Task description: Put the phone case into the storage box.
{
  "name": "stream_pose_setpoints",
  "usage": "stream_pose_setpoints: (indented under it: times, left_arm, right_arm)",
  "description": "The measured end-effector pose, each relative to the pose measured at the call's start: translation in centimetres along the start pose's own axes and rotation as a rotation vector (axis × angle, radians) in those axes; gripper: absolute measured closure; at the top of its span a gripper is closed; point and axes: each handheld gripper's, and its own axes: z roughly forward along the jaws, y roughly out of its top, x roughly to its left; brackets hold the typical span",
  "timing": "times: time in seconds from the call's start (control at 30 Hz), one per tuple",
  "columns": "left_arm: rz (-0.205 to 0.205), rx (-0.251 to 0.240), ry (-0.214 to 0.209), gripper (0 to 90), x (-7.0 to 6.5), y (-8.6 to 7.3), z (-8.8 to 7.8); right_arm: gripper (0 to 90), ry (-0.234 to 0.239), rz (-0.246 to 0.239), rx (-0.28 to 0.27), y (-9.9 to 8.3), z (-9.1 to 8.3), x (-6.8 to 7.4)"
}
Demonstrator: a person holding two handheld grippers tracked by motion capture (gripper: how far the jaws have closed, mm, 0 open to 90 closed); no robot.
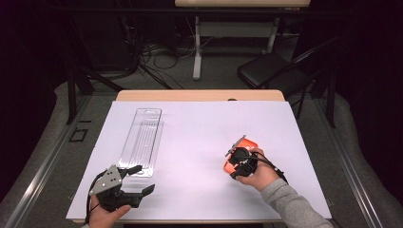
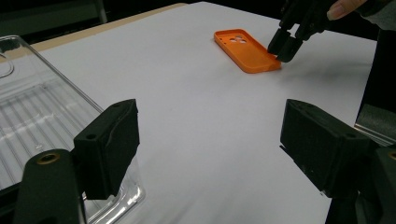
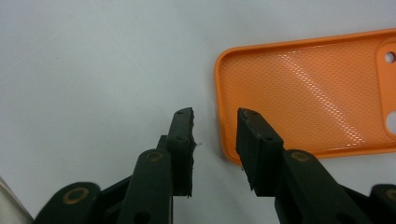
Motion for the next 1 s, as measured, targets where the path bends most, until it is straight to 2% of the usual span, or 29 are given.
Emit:
stream_pose_setpoints:
  times: [0.47, 0.63, 1.0]
  left_arm:
    - [0.002, 0.002, -0.001, 19.7, 0.0, 0.0, 0.0]
    - [0.004, 0.005, 0.0, 19.7, 0.0, 0.0, 0.0]
    - [0.001, 0.005, -0.001, 19.7, 0.0, -0.1, 0.1]
  right_arm:
    - [74.5, -0.01, -0.022, 0.018, 0.1, 0.5, -0.2]
    - [77.2, -0.025, -0.024, 0.039, 0.2, 0.8, -0.4]
    - [81.3, -0.026, -0.046, 0.076, 0.4, 1.6, -0.6]
